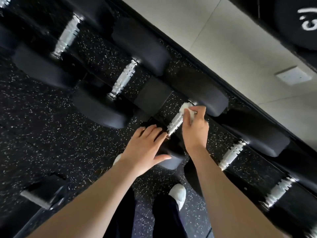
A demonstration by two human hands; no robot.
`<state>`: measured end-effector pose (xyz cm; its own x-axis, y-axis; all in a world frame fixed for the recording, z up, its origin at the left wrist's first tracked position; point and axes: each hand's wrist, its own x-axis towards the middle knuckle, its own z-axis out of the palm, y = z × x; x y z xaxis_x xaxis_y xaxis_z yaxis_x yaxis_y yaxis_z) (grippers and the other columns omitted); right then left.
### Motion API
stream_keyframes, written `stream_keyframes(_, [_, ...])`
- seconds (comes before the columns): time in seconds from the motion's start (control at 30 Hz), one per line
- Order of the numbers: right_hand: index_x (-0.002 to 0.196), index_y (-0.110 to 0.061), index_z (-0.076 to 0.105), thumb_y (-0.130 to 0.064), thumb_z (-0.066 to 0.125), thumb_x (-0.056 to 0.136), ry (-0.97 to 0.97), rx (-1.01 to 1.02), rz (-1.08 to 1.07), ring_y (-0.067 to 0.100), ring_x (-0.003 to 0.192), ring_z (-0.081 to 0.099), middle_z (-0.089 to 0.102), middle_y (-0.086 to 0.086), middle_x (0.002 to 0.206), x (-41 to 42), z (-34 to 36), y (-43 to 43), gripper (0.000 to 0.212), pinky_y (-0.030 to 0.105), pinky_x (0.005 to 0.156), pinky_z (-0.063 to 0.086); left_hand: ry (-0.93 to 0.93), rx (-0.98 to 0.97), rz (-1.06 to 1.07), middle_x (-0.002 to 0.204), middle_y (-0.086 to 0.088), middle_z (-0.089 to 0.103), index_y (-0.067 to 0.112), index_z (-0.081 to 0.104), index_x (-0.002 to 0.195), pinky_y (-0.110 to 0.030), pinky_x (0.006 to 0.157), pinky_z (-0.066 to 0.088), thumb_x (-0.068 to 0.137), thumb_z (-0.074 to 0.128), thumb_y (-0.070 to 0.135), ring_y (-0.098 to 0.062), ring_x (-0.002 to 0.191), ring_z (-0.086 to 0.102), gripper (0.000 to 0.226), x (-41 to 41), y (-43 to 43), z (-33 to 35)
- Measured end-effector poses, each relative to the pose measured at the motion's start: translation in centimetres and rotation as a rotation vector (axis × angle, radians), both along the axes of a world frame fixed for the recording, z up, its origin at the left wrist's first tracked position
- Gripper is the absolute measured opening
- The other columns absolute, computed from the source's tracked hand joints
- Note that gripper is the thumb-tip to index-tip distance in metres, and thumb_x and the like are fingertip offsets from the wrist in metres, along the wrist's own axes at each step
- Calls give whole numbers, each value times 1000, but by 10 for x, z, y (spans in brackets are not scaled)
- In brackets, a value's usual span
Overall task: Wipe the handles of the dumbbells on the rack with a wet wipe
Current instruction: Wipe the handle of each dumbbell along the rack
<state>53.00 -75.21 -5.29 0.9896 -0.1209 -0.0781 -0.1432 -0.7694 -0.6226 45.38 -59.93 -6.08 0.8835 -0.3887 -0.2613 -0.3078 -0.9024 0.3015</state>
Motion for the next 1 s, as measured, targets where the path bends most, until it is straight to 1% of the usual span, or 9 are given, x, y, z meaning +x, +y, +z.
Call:
stream_keyframes(0.1, [106,-3,47,-22,50,96,-60,-26,-61,34,52,62,64,16,62,2,-11,10,21,26,45,39,0,-14,8,124,-9,61,12,61,125,-43,99,36,85,28,67,-28,121,54,75,-2,5,-8])
stream_keyframes(0.2, [108,-4,49,-23,49,96,-121,-79,-138,33,51,62,65,14,60,3,-24,15,22,26,48,37,-9,-27,24,123,-9,61,13,60,125,-44,99,35,86,29,66,-28,121,54,73,-5,6,-13])
stream_keyframes(0.4, [107,-14,62,-28,53,94,-185,-105,-388,28,70,64,64,9,93,2,-37,15,21,26,52,37,-26,-20,49,129,-8,57,13,57,128,-44,103,36,88,30,65,-26,127,48,71,-9,3,-16])
stream_keyframes(0.57, [88,-11,72,-20,68,83,-240,-9,-558,14,88,43,56,12,100,3,-44,14,11,32,72,39,-51,-18,57,127,-8,57,12,57,127,-44,102,37,89,31,64,-26,127,48,70,-10,3,-16])
stream_keyframes(0.63, [88,-8,72,-15,70,81,-212,85,-565,12,89,40,57,7,99,5,-41,14,9,23,77,37,-64,-16,56,125,-8,58,11,57,126,-44,102,36,89,31,64,-26,127,48,69,-11,2,-16])
stream_keyframes(0.7, [88,-7,70,-10,70,81,-191,203,-568,16,87,48,54,0,95,10,-36,15,8,12,73,39,-77,-15,55,124,-8,58,11,58,125,-43,102,35,89,31,63,-26,126,48,69,-11,2,-17])
stream_keyframes(0.77, [87,-5,69,-5,69,80,-183,312,-616,20,85,57,56,3,94,16,-33,16,7,10,69,45,-87,-19,61,123,-8,58,11,58,125,-43,102,34,89,32,63,-26,126,49,69,-12,3,-18])
stream_keyframes(0.87, [88,-3,70,-2,70,79,-190,337,-630,17,83,58,59,10,97,18,-29,22,8,3,65,42,-103,-29,65,121,-8,59,11,59,124,-43,101,36,89,33,63,-26,125,50,67,-12,2,-20])
stream_keyframes(1.0, [89,-6,72,-5,71,79,-145,248,-533,22,95,61,61,8,101,19,-29,21,10,24,78,49,-123,-51,57,119,-8,60,11,59,123,-43,100,36,90,34,62,-27,123,51,66,-12,3,-21])
